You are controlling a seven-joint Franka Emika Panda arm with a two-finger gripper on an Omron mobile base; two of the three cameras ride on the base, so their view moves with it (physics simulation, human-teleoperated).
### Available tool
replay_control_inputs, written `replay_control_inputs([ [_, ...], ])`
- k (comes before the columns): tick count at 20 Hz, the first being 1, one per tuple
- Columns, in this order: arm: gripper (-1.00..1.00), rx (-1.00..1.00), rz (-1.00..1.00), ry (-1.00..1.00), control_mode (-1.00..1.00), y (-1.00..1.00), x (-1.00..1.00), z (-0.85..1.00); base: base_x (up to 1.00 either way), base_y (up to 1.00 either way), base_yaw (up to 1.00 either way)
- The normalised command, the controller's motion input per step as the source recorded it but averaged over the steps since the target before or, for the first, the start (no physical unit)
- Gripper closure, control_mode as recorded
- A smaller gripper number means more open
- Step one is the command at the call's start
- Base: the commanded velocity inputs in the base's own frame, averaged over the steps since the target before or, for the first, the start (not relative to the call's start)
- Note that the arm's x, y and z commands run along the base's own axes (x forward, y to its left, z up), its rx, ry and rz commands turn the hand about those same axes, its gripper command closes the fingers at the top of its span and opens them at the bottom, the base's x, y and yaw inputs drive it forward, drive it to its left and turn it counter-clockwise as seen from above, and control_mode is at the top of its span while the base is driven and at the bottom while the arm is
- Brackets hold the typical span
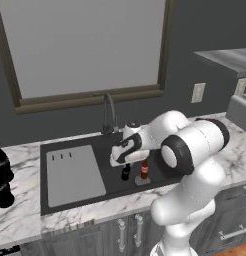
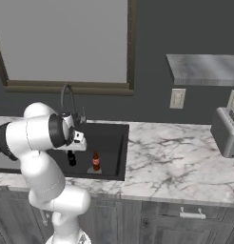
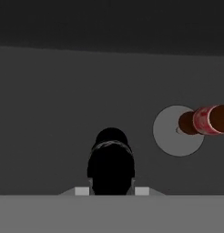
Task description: Place the large bottle from the dining counter next to the other large bottle outside the sink, and place the small bottle from the dining counter next to the other small bottle inside the sink.
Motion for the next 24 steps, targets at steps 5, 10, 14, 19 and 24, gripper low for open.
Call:
replay_control_inputs([
  [5, 1.0, 0.0, -0.01, 0.0, -1.0, 0.0, 0.14, -0.28, 0.0, 0.0, 0.0],
  [10, 1.0, 0.0, -0.01, 0.01, -1.0, 0.0, 0.11, -0.34, 0.0, 0.0, 0.0],
  [14, 1.0, 0.0, -0.01, 0.01, -1.0, 0.01, 0.18, -0.39, 0.0, 0.0, 0.0],
  [19, 1.0, -0.01, -0.02, 0.0, -1.0, 0.1, 0.37, -0.42, 0.0, 0.0, 0.0],
  [24, 1.0, -0.02, -0.03, 0.0, -1.0, 0.09, 0.32, -0.35, 0.0, 0.0, 0.0],
])
